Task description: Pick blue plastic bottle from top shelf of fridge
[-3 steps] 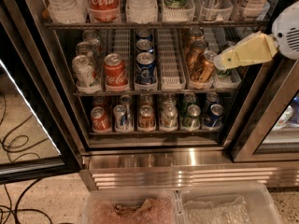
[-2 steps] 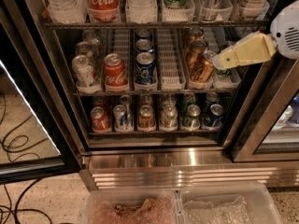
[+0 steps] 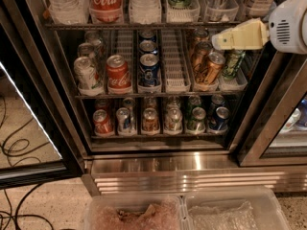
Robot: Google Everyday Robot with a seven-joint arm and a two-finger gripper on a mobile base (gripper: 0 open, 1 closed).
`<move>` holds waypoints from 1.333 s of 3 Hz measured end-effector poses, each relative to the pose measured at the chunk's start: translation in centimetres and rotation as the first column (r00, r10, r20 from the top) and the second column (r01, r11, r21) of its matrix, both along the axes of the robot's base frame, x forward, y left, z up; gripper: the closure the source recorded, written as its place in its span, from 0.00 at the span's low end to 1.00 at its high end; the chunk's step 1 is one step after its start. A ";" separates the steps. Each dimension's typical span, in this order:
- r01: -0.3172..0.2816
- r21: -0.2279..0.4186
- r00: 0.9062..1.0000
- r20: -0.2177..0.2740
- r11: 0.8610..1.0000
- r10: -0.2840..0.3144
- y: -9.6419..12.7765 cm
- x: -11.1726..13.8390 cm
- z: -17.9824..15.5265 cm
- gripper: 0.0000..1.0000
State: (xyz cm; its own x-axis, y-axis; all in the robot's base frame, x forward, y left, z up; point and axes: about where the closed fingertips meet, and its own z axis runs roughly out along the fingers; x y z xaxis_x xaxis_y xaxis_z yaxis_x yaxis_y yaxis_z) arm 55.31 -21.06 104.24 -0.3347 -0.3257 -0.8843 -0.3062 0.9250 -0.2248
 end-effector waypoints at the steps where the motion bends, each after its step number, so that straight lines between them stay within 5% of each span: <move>1: -0.021 -0.013 0.999 -0.027 1.000 0.020 0.4 -0.5 -0.5 0.00; 2: -0.014 -0.029 1.000 0.000 0.999 0.014 0.6 0.3 -0.2 0.00; 3: -0.004 0.051 0.998 0.067 0.999 0.001 0.8 2.4 0.7 0.00; 4: -0.004 0.051 0.998 0.067 0.999 0.001 0.8 2.4 0.7 0.00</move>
Offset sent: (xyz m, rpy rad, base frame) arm 0.0183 0.0029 0.0062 0.0234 -0.0441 -0.0500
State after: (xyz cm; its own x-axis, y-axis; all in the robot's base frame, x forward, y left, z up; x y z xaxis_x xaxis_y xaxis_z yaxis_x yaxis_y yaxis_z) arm 57.69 -20.22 104.95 -0.2737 -0.2805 -0.9200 -0.2942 0.9351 -0.1975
